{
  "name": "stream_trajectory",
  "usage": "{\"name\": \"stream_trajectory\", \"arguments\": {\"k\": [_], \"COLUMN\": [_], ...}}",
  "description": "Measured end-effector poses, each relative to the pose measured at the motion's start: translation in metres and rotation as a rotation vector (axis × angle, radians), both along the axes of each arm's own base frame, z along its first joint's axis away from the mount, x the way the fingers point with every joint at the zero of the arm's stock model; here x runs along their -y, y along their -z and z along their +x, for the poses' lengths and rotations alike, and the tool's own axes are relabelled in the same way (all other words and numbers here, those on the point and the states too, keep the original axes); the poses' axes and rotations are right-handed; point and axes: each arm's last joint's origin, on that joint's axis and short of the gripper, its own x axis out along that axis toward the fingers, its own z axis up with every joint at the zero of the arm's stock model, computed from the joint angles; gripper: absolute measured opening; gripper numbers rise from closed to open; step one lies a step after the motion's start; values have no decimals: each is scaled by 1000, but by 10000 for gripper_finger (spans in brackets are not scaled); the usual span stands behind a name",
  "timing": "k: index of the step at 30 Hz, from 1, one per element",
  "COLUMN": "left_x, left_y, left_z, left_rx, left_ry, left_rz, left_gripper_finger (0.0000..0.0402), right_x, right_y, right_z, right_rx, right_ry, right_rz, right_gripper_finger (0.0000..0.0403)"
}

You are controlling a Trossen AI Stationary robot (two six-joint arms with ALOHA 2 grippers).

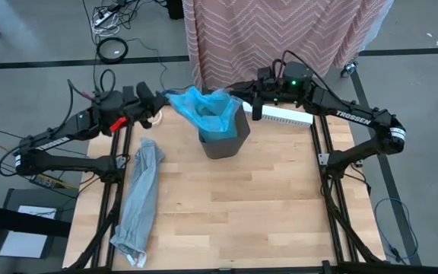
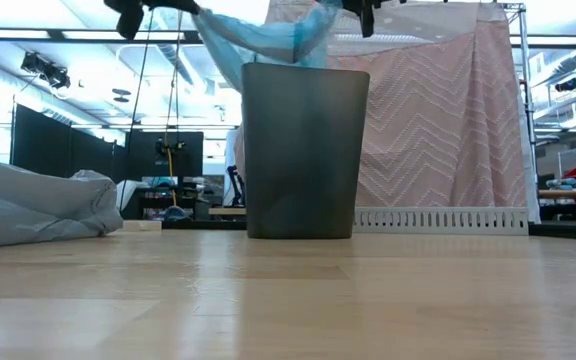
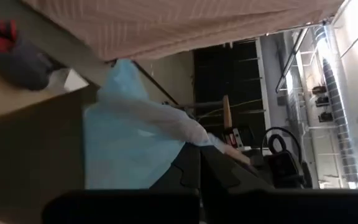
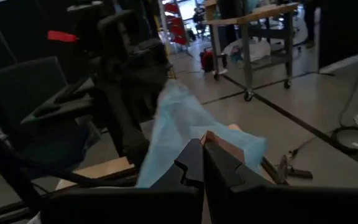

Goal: Place trash/remove bag and relplace
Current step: Remove the blue trash bag from the trash bin

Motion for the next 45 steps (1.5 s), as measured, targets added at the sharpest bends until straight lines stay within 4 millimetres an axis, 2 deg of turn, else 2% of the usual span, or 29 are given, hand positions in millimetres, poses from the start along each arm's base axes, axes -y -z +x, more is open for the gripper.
{"name": "stream_trajectory", "arguments": {"k": [6, 9, 12, 19, 23, 27, 32, 39, 45], "left_x": [-7, -11, -10, 0, 3, 4, 4, -1, -4], "left_y": [-7, -6, -5, 3, -1, -8, -17, -12, -9], "left_z": [24, 44, 54, 39, 31, 30, 28, 43, 54], "left_rx": [3, 15, -51, -339, -414, -404, -377, -396, -398], "left_ry": [14, 101, 225, 294, 329, 342, 322, 339, 358], "left_rz": [15, 5, -4, -104, -113, -89, -67, -57, -32], "left_gripper_finger": [0, 0, 0, 0, 0, 0, 0, 0, 0], "right_x": [3, 7, 10, -4, -20, -31, -33, -32, -27], "right_y": [-18, -24, -25, -17, -6, 3, 1, -1, 11], "right_z": [16, 27, 41, 68, 81, 92, 94, 94, 106], "right_rx": [20, 20, 9, -72, -105, -131, -100, -84, -100], "right_ry": [-38, -67, -107, -231, -315, -353, -358, -325, -319], "right_rz": [-57, -60, -53, -61, -72, -75, -91, -100, -81], "right_gripper_finger": [0, 0, 0, 0, 0, 0, 0, 0, 0]}}
